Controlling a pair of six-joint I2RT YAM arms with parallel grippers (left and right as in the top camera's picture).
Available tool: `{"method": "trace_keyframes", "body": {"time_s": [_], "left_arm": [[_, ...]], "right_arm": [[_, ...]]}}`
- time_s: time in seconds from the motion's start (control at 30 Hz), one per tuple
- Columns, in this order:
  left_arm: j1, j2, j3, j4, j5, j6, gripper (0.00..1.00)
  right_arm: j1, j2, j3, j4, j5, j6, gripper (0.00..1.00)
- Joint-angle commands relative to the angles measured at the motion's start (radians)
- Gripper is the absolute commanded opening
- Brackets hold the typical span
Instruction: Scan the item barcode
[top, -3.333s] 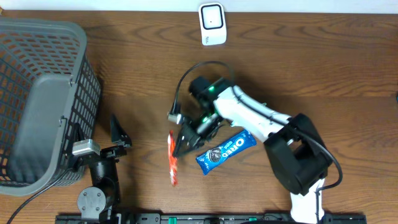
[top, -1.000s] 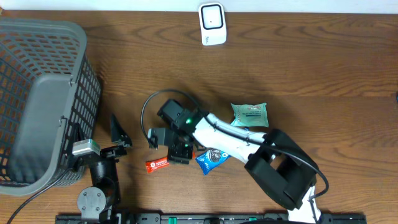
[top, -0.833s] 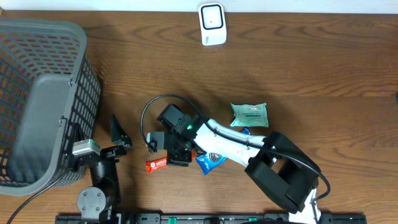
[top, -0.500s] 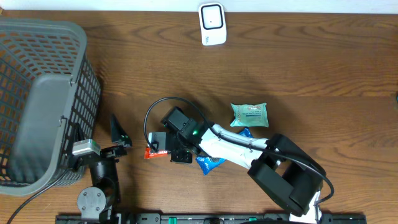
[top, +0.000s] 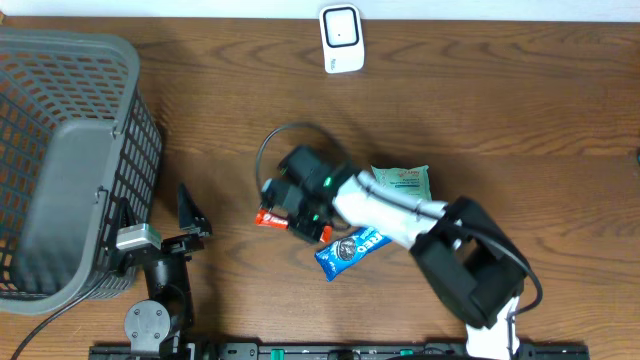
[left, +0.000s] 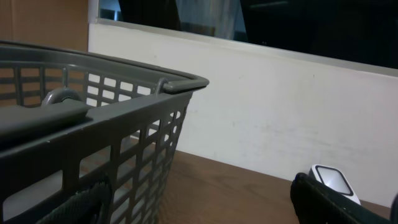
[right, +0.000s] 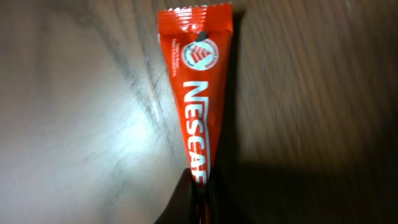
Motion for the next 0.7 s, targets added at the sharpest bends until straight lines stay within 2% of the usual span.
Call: {"method": "trace_keyframes", "body": {"time_s": [0.0,0.13,0.23,0.3,0.43,0.53,0.67], "left_arm": [[0.003,-0.007,0.0,0.001,0.005,-0.008,0.92],[0.003,-0.007,0.0,0.001,0.005,-0.008,0.92],[0.003,-0.007,0.0,0.001,0.005,-0.008,0.92],[0.003,-0.007,0.0,0.001,0.005,-0.008,0.92],[0.003,-0.007,0.0,0.001,0.005,-0.008,0.92],[0.003,-0.007,0.0,0.001,0.005,-0.008,0.92],[0.003,-0.007,0.0,0.001,0.005,-0.008,0.92]], "right_arm": [[-0.106,0.016,0.135,-0.102,-0.413,0.153,0.01],[-0.216,0.016,0.233,-0.203,-0.717,0.232,0.01],[-0.285,0.016,0.244,-0.16,-1.032,0.333,0.01],[-0.319,0.016,0.244,-0.128,-1.174,0.41,0.01],[-0.355,0.016,0.244,-0.127,-1.174,0.661,0.01],[-0.358,0.014,0.244,-0.132,-1.174,0.778,0.01],[-0.353,0.014,0.244,-0.192,-1.174,1.044,0.01]]}}
